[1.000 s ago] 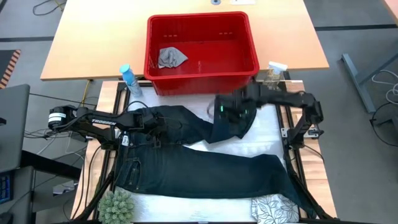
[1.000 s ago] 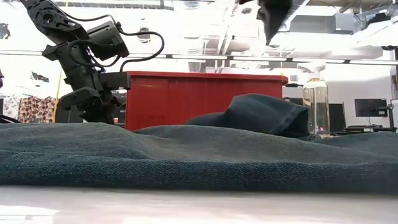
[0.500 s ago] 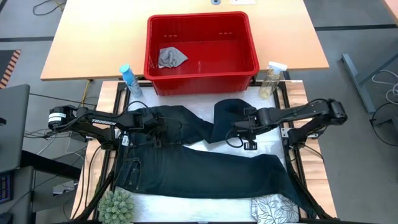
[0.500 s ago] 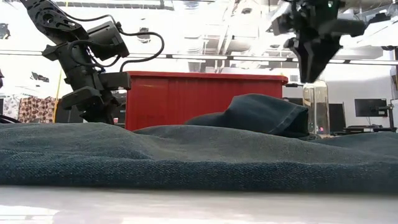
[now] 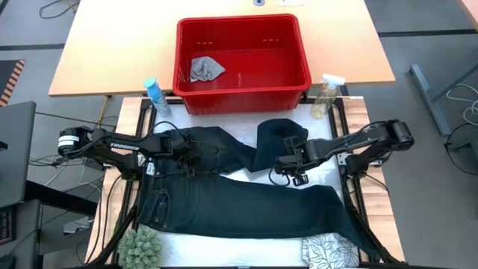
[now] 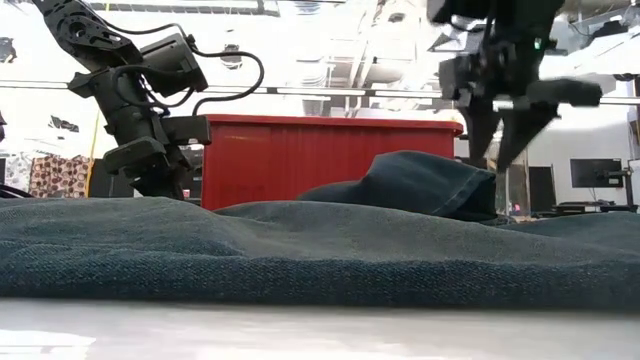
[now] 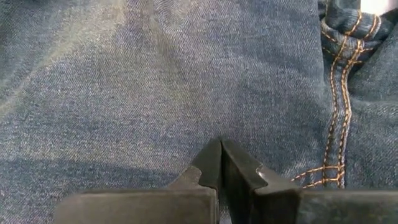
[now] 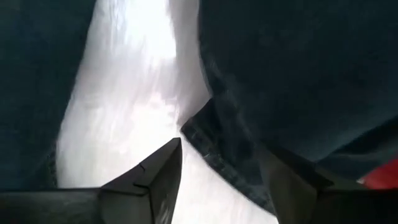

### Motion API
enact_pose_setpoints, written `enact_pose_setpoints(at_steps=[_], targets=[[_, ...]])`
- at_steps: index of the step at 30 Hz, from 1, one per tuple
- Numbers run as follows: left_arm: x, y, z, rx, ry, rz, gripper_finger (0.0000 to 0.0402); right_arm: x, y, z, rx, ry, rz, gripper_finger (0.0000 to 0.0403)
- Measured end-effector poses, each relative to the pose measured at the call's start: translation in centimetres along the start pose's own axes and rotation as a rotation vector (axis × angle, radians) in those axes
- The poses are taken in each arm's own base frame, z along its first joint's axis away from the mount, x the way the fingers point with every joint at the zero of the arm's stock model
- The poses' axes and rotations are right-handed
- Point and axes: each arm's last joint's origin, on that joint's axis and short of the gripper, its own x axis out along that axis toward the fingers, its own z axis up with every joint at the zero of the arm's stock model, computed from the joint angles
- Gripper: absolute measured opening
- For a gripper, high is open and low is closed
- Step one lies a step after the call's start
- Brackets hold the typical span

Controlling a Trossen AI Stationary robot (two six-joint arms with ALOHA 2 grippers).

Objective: Fold laundry
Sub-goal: Fold the dark blue pants

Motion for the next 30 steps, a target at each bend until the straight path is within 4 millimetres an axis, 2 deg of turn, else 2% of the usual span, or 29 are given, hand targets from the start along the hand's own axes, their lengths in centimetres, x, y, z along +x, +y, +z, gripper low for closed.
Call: enact_pose_setpoints(at_steps=[5,8,11,16,17,20,23,26,30], targets=[[0.0,0.0,0.0,-0.004,0.000,0.000,0.0000,2.3,0.6,-0.6,-0.039,0.101,-0.085,0.0240],[0.0,0.0,0.0,-0.015,0.001,-0.001,0.0000,3.3,0.6,-0.4,-0.042,0.159,-0.209,0.0219],[0.0,0.0,0.0,-0.026,0.005,0.000,0.0000,4.1,0.6,0.2,-0.042,0.184,-0.254,0.0167],[0.0,0.0,-0.1,-0.026,0.014,0.000,0.0000,5.1,0.9,1.0,-0.008,0.222,-0.238,0.0029],[0.0,0.0,-0.1,-0.026,0.016,0.000,0.0000,5.1,0.9,1.2,0.002,0.229,-0.216,0.0019],[0.0,0.0,-0.2,-0.026,0.017,0.000,0.0000,4.1,0.8,1.8,0.037,0.237,-0.155,0.0017],[0.0,0.0,-0.2,-0.023,0.017,0.000,0.0000,1.9,0.2,2.2,0.099,0.229,-0.127,0.0016],[0.0,0.0,-0.2,-0.023,0.017,0.000,0.0000,-0.5,-1.0,2.4,0.250,0.224,-0.075,0.0016],[0.0,0.0,-0.2,-0.021,0.016,0.000,0.0000,-2.7,-3.3,2.8,0.493,0.226,0.124,0.0015]])
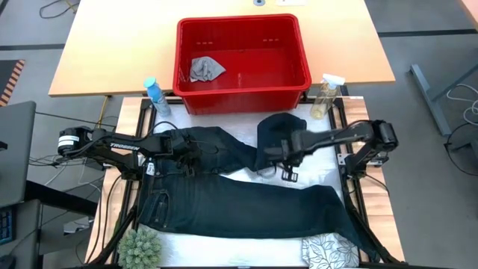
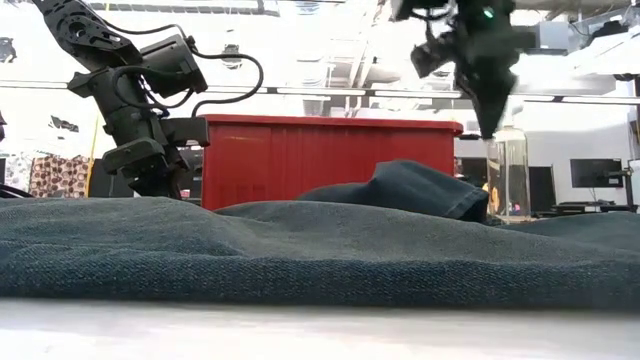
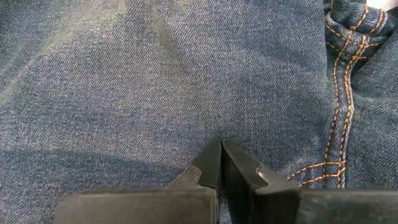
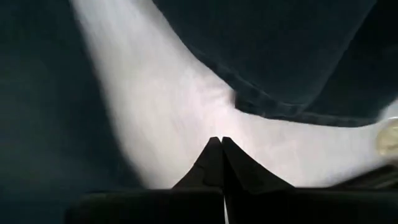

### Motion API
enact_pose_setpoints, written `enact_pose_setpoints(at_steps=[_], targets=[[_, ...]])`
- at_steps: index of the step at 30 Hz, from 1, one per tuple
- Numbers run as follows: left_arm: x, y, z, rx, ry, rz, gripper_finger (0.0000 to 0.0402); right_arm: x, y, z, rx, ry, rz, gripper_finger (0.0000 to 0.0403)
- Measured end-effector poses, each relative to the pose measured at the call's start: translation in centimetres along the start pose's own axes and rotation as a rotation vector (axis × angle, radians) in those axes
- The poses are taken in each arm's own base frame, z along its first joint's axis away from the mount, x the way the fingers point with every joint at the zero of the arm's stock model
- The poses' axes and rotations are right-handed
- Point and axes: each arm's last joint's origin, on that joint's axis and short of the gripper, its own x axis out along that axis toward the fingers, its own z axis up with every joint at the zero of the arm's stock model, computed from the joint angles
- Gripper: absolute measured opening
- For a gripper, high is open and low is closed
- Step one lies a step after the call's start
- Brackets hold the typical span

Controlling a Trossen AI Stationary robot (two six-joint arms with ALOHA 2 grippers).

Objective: Fold laundry
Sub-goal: Fold the dark blue pants

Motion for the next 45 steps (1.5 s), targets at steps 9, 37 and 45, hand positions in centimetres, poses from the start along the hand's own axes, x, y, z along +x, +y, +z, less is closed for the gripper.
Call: enact_pose_setpoints(at_steps=[9,37,45], targets=[[0.0,0.0,0.0,0.028,0.000,0.008,0.0000,-2.4,-0.4,0.6,-0.153,-0.071,-0.001,0.0015],[0.0,-0.1,0.1,0.026,-0.008,-0.018,0.0000,7.0,1.7,-7.3,1.632,-0.544,0.335,0.0240],[0.0,-0.1,0.1,0.026,-0.008,-0.018,0.0000,8.7,0.3,-7.2,1.708,-0.655,0.243,0.0240]])
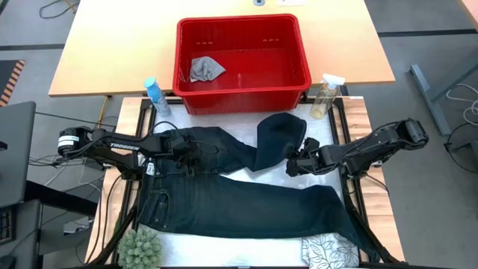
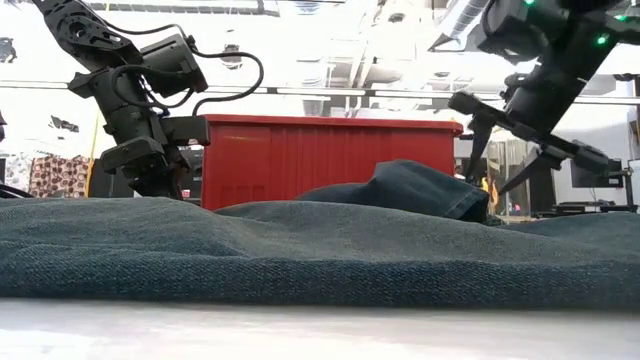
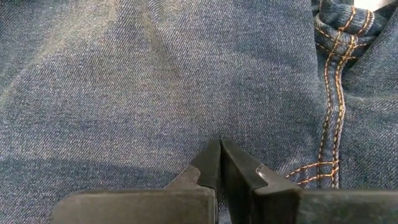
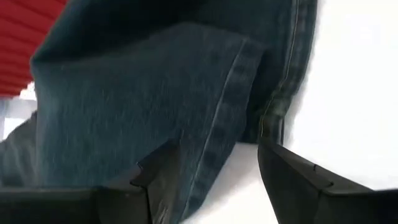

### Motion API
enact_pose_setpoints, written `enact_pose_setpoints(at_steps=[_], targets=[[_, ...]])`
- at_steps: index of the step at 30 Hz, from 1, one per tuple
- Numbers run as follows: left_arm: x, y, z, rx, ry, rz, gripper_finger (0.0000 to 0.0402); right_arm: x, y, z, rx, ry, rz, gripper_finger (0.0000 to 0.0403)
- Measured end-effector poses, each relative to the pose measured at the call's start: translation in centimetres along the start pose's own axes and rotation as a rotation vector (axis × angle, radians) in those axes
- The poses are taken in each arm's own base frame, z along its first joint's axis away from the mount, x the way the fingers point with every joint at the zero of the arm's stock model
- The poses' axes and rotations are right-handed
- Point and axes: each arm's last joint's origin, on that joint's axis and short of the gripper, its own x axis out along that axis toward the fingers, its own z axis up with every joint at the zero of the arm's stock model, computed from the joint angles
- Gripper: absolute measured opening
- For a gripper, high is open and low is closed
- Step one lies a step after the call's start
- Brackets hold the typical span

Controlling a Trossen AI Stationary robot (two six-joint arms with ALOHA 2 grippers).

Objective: Fold laundry
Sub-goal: Fold the dark blue pants

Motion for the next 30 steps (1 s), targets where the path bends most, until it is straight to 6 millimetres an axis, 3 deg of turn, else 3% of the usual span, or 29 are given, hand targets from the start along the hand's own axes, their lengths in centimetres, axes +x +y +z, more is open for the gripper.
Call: enact_pose_setpoints(at_steps=[16,19,24,30], targets=[[0.0,0.0,0.0,0.000,-0.002,0.001,0.0000,3.2,0.0,1.5,0.054,-0.053,0.102,0.0231],[0.0,0.0,0.0,0.000,-0.003,0.003,0.0000,3.3,0.4,1.7,0.013,-0.055,0.125,0.0181],[0.0,0.0,0.2,0.004,-0.025,0.005,0.0000,3.6,0.7,2.0,-0.034,-0.061,0.137,0.0036],[0.0,0.0,0.4,0.014,-0.046,0.011,0.0000,3.3,1.4,1.7,-0.024,-0.038,0.196,0.0024]])
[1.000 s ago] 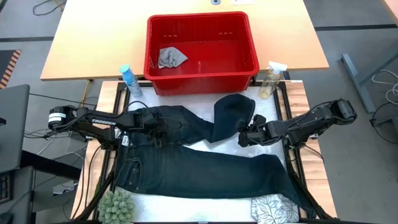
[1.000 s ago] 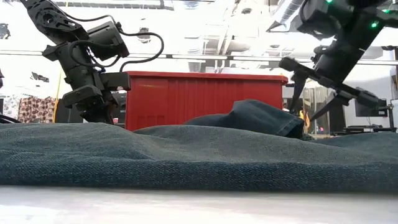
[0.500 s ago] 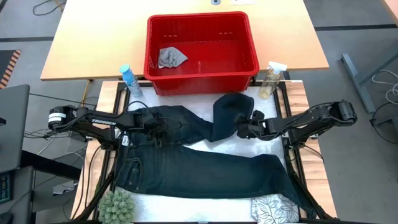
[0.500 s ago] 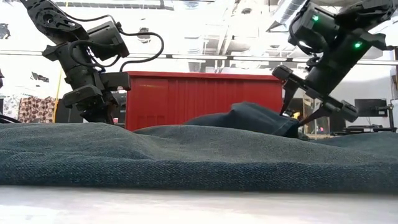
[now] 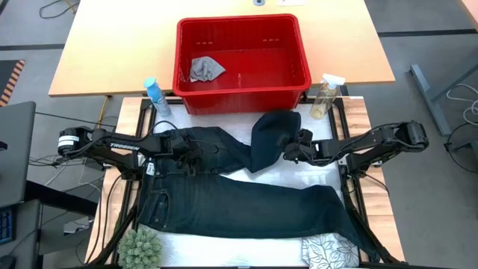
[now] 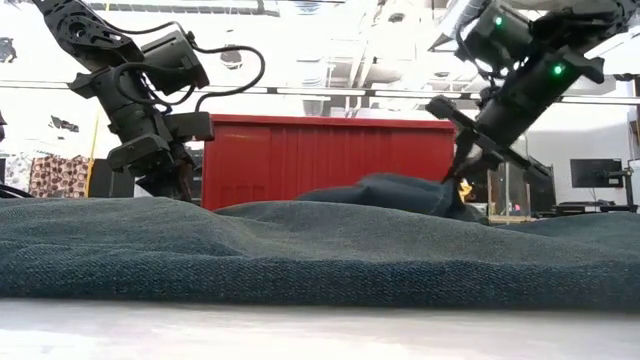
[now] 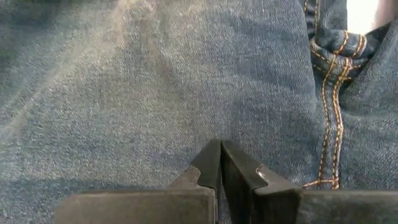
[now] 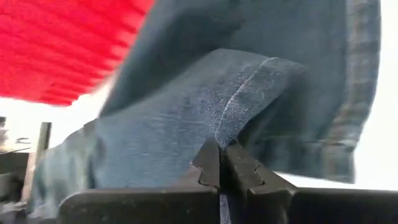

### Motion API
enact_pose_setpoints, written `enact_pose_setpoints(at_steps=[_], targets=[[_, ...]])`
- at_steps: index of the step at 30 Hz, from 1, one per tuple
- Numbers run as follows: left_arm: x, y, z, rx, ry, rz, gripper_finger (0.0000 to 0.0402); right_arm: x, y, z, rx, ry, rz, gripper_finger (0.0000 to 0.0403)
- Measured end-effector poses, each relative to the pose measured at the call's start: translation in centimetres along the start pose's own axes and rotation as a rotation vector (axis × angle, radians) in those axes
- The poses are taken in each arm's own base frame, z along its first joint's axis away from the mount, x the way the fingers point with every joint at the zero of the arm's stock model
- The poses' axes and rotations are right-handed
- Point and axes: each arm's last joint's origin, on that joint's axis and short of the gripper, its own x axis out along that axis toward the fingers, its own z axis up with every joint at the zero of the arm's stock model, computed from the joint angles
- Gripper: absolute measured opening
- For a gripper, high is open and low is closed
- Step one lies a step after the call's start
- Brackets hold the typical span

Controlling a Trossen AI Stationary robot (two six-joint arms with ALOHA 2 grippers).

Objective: Fold laundry
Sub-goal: Fold the dark blue pants

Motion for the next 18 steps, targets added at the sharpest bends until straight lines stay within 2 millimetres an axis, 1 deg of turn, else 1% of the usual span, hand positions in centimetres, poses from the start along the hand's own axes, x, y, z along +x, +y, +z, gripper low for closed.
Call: enact_pose_setpoints(at_steps=[9,18], targets=[[0.0,0.0,0.0,-0.005,0.002,0.004,0.0000,-3.3,4.8,-1.2,0.060,-0.028,0.184,0.0024],[0.0,0.0,0.1,0.035,-0.012,0.018,0.0000,-6.6,8.2,-1.3,0.113,-0.184,0.302,0.0024]])
